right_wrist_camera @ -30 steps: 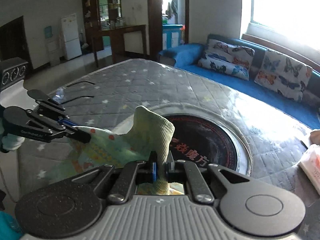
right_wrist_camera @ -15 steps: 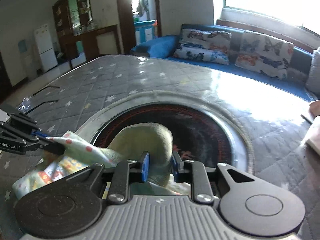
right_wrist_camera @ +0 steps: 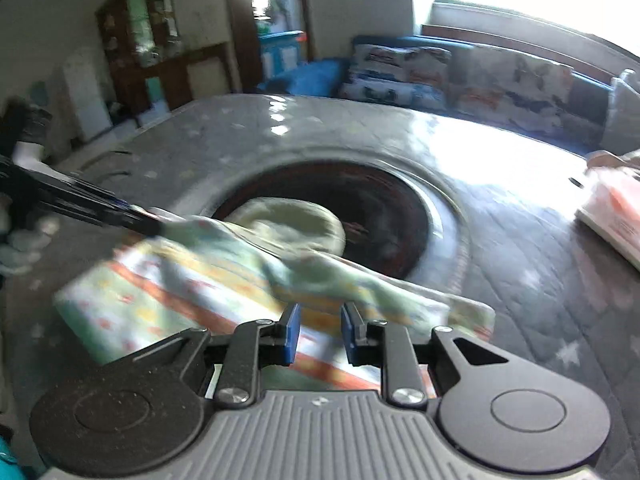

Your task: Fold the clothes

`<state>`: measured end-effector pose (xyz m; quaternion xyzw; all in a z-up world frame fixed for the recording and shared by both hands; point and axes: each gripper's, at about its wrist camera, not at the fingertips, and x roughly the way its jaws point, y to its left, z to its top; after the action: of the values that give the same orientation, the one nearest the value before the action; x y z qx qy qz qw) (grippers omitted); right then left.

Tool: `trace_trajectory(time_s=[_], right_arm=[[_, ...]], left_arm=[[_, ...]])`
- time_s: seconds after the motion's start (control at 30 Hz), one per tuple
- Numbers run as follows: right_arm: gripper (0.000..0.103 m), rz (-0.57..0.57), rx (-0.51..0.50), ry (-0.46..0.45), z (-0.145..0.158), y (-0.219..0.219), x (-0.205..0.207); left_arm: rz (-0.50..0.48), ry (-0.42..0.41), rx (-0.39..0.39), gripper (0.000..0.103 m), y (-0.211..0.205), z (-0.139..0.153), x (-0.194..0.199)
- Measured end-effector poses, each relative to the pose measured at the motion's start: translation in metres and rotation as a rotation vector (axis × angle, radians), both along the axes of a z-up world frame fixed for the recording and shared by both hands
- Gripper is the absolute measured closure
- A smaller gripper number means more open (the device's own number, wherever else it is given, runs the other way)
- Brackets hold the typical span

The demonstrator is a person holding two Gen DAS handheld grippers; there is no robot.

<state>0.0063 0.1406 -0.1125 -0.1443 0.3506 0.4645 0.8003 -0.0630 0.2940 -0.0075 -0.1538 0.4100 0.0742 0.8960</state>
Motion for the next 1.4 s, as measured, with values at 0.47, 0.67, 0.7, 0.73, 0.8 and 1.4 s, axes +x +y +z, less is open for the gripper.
trace_trajectory(time_s=[0.47,0.67,0.7,0.73,0.8,1.4], right_arm=[[0.096,-0.031,0.054,-0.026,0.005,0.012,0.005],[0.094,-0.051,0.009,-0.018,-0.012,0.04,0.01],[0.092,-0.061,0.002,-0.019,-0.015,0.043,0.012],[0.092,-0.067,0.01,-0.012,-0.015,0.043,0.014],[0.092,-0.068,0.024,-0.014,-0.01,0.04,0.012],[0.081,0.113,0.049,-0.048,0.013,0.027,-0.055]], left_arm=[[0.073,-0.079,0.043,0.083,0.0,0.032,-0.006],[-0.029,-0.096,-0.02,0.083,-0.032,0.032,0.004],[-0.04,-0.09,-0.029,0.083,-0.036,0.029,0.008],[-0.049,-0.085,-0.035,0.083,-0.04,0.027,0.013],[-0.065,-0.075,-0.046,0.083,-0.047,0.021,0.023],[-0.07,-0.088,-0.062,0.083,-0.062,0.015,0.037]])
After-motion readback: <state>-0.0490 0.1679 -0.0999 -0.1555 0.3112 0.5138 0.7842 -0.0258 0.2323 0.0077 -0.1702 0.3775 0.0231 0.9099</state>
